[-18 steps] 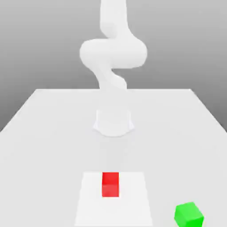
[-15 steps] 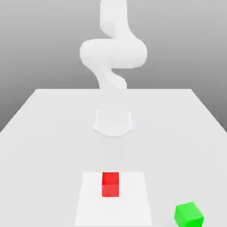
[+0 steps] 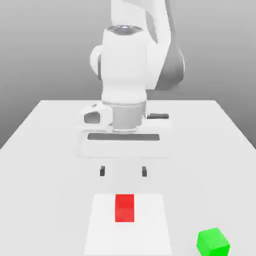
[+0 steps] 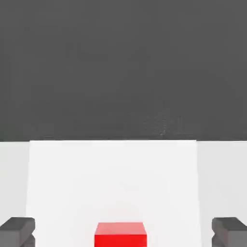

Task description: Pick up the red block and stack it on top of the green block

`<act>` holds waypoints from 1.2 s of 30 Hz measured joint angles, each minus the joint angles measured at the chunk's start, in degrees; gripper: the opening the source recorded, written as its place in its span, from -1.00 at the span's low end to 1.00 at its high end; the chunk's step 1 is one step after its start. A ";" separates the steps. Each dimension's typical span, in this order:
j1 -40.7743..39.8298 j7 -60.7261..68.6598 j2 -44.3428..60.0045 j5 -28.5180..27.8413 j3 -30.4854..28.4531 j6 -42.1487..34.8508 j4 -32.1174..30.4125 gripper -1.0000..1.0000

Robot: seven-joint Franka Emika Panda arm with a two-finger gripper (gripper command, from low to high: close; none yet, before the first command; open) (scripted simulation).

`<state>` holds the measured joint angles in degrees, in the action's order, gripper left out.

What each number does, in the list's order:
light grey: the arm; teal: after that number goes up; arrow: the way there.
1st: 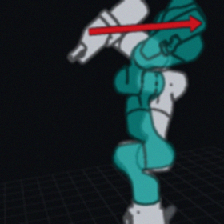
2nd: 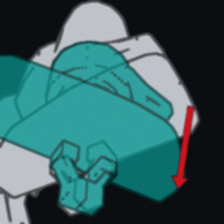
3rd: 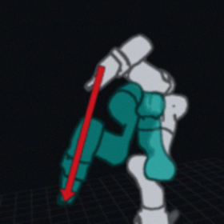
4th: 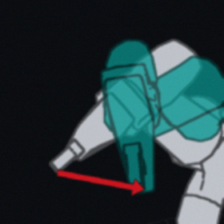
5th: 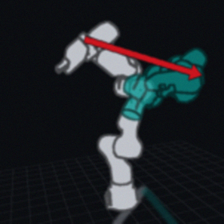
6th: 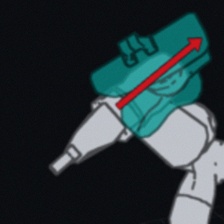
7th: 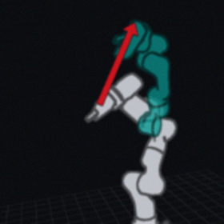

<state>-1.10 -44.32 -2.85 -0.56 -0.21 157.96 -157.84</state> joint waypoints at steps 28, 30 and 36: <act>6.53 -0.84 8.61 -0.13 4.84 -4.70 10.33 -1.00; 8.29 -1.59 10.54 -0.77 6.23 -6.95 14.47 -1.00; 13.40 -4.36 17.97 -3.71 9.11 -9.45 24.22 -1.00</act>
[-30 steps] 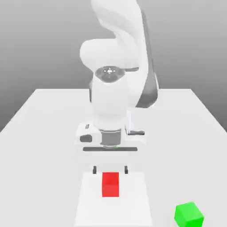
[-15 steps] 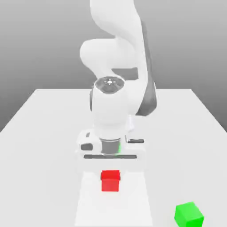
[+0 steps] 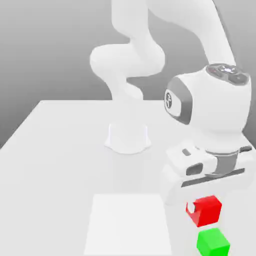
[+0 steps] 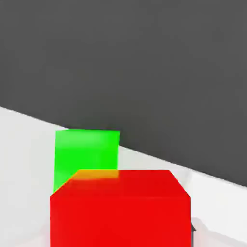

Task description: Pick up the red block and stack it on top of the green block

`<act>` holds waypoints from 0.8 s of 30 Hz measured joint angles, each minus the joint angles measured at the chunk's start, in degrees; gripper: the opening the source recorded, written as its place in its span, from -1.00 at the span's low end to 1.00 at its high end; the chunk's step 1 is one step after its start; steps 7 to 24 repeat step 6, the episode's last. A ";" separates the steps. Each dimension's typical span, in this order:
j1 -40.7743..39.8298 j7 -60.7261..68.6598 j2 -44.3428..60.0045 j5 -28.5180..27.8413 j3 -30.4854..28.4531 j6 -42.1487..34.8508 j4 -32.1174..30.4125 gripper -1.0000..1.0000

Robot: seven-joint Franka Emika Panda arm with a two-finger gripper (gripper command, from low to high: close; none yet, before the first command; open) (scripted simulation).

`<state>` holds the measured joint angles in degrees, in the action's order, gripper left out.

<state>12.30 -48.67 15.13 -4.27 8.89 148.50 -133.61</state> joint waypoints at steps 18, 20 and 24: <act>1.09 -1.30 5.44 -1.77 -1.01 4.68 0.70 1.00; 1.09 -1.30 5.44 -1.77 -1.01 4.68 0.70 1.00; 1.09 -1.30 5.44 -1.77 -1.01 4.68 0.70 1.00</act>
